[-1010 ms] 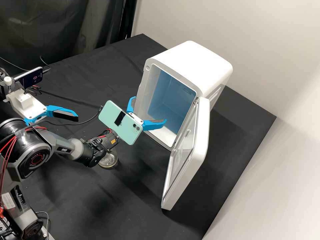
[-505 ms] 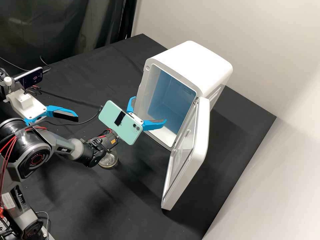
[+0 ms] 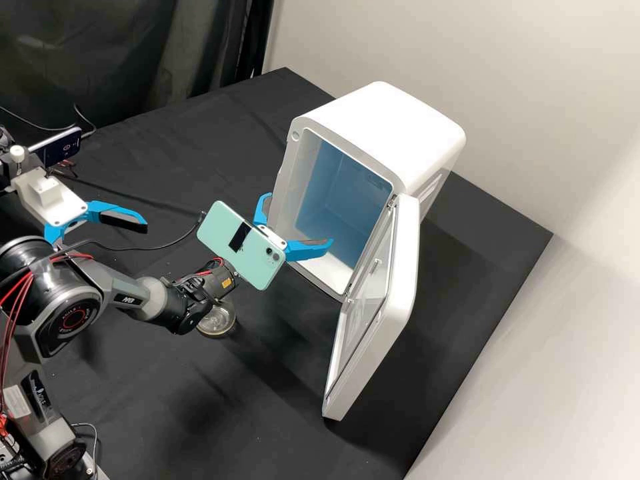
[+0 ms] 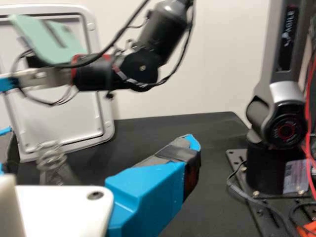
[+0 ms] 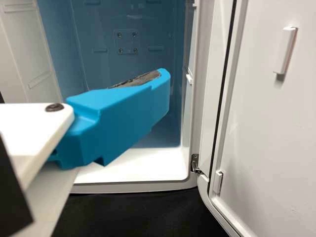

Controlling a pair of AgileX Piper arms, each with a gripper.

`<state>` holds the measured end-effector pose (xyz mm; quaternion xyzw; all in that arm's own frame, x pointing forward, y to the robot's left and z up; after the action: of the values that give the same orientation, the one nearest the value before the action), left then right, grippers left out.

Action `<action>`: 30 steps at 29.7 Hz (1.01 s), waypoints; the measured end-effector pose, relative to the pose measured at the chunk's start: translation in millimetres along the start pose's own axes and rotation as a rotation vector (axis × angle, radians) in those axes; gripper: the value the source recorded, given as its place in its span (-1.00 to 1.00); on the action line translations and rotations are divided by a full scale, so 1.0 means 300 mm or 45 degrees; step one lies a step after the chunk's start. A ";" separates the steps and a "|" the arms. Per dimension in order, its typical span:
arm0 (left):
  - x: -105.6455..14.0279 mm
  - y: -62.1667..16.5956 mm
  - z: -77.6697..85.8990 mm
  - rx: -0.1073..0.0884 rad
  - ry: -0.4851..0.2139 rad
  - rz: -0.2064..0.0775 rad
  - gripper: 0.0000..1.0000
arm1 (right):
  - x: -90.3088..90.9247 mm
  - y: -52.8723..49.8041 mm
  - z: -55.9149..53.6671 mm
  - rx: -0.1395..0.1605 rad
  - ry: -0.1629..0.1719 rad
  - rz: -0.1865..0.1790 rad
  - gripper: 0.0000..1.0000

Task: Place the flask in the incubator

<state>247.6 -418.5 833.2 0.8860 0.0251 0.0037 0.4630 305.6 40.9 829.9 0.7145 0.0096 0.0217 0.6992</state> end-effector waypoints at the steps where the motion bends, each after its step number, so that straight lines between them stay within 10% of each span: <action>1: -0.016 -0.005 -0.010 -0.004 0.003 -0.005 1.00 | 0.000 0.000 0.000 0.000 0.000 0.000 1.00; 10: -0.128 0.004 -0.131 -0.066 0.066 0.024 1.00 | 0.000 0.000 0.000 0.000 0.000 0.000 1.00; 30: -0.159 0.011 -0.184 -0.040 0.135 0.036 1.00 | 0.000 0.000 0.000 0.000 0.000 0.000 1.00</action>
<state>198.5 -377.5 868.3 0.8775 0.0371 0.0575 0.4746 305.6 40.9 829.9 0.7145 0.0096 0.0217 0.6992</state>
